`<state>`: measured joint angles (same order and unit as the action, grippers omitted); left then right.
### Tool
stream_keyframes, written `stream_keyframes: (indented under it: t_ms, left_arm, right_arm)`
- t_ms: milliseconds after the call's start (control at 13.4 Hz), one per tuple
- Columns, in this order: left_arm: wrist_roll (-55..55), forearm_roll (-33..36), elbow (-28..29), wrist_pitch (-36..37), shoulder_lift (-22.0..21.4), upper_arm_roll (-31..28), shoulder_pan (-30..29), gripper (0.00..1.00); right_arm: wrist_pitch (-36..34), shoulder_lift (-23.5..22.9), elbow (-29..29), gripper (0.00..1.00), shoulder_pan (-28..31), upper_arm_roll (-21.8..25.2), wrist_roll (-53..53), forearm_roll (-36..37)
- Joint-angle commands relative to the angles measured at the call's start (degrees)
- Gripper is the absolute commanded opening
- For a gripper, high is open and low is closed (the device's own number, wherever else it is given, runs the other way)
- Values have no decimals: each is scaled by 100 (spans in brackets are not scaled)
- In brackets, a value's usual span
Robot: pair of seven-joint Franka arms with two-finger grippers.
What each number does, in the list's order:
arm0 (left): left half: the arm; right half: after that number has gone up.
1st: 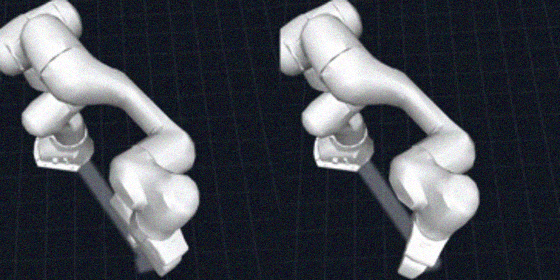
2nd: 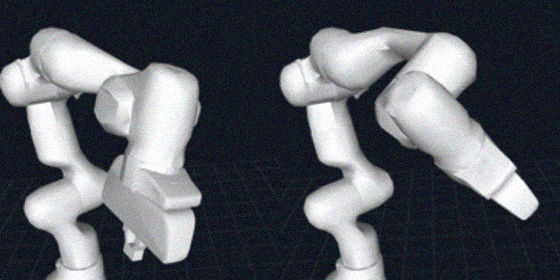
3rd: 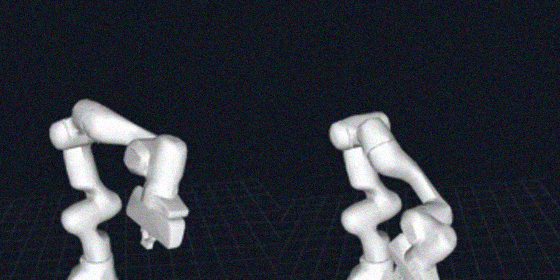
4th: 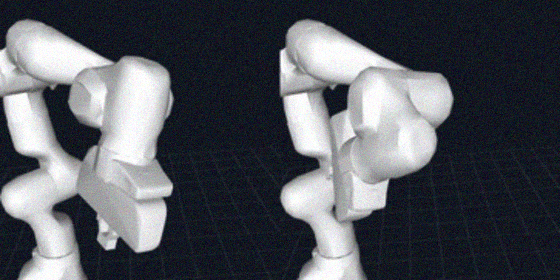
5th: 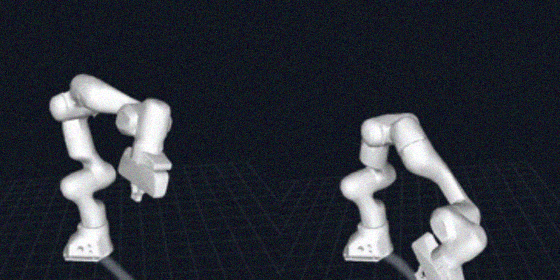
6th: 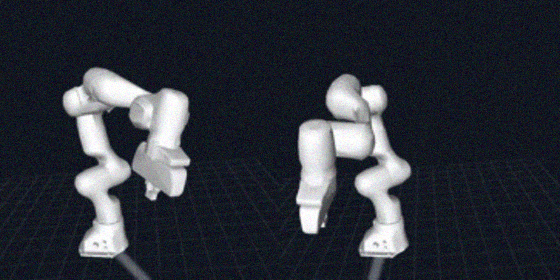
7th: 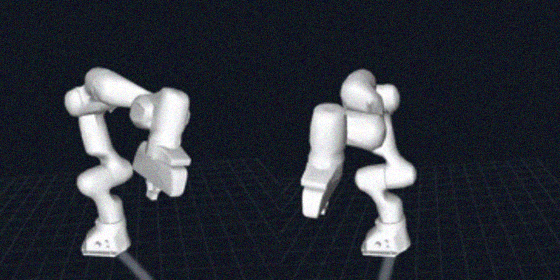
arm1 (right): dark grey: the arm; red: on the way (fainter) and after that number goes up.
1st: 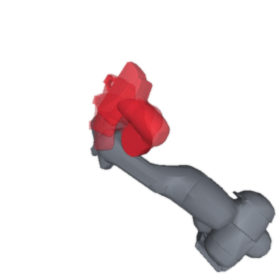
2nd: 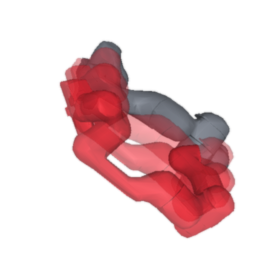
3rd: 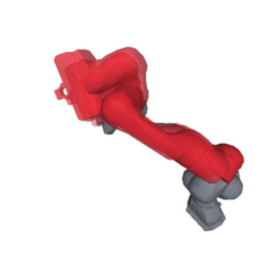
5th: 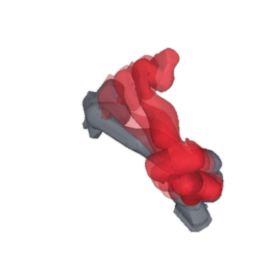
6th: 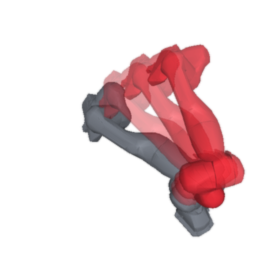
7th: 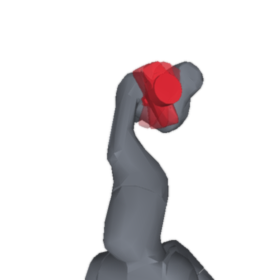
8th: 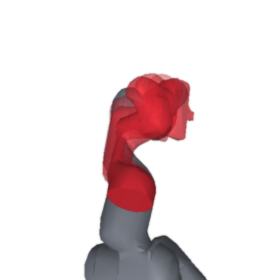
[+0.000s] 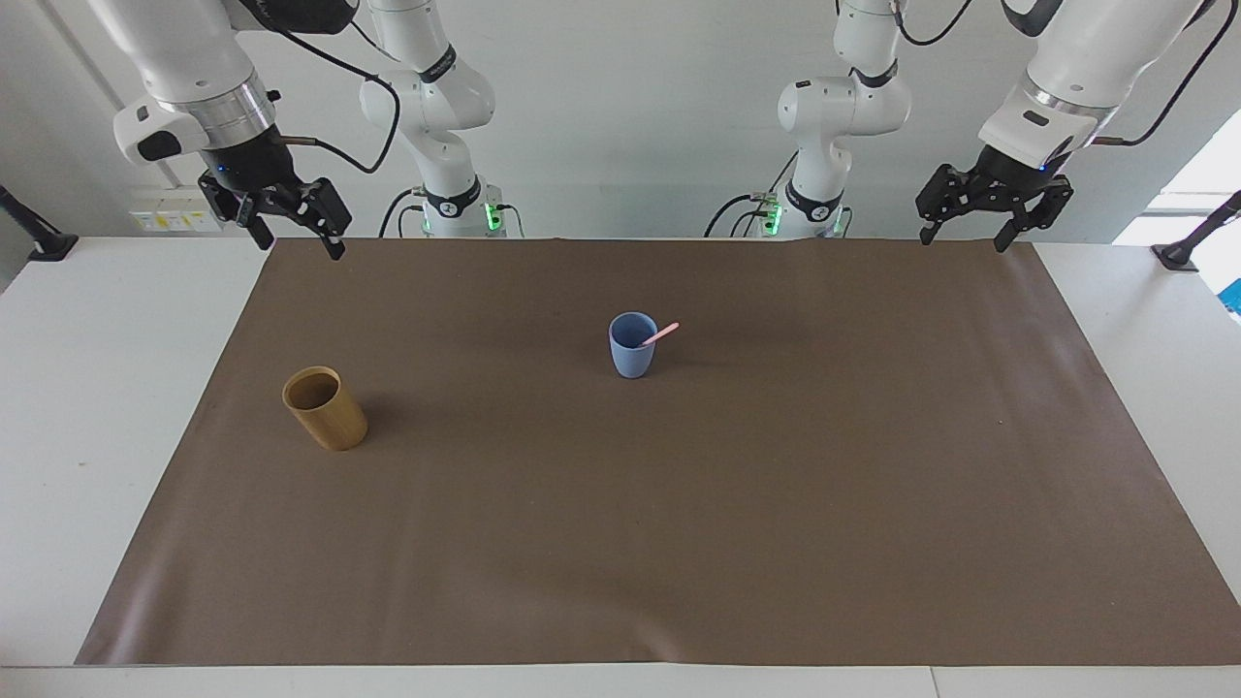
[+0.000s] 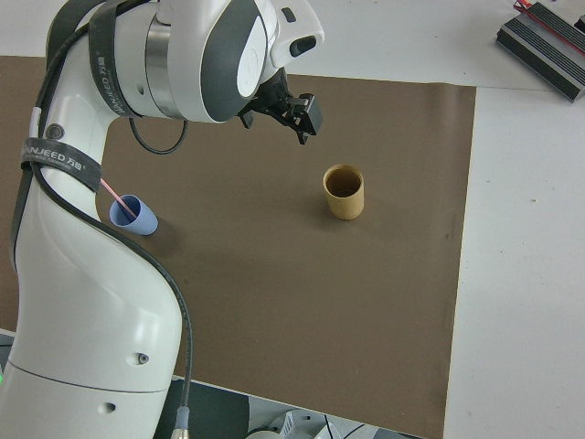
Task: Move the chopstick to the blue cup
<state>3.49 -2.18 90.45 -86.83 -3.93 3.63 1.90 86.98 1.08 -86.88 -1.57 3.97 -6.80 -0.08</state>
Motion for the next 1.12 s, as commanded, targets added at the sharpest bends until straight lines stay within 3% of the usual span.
stream_keyframes:
  t_ms: [0, 299, 1047]
  left_arm:
    - [-6, 104, 25, 148, -72, 50, -85, 100]
    - [20, 104, 52, 114, -81, 41, -93, 100]
    - [-59, 87, 43, 167, -81, 15, -111, 100]
  right_arm:
    - [-522, 242, 57, 100, 42, -63, 347, 174]
    - [-280, 700, -610, 100, -37, -116, 399, 183]
    - [-296, 701, -620, 100, -19, -116, 487, 254]
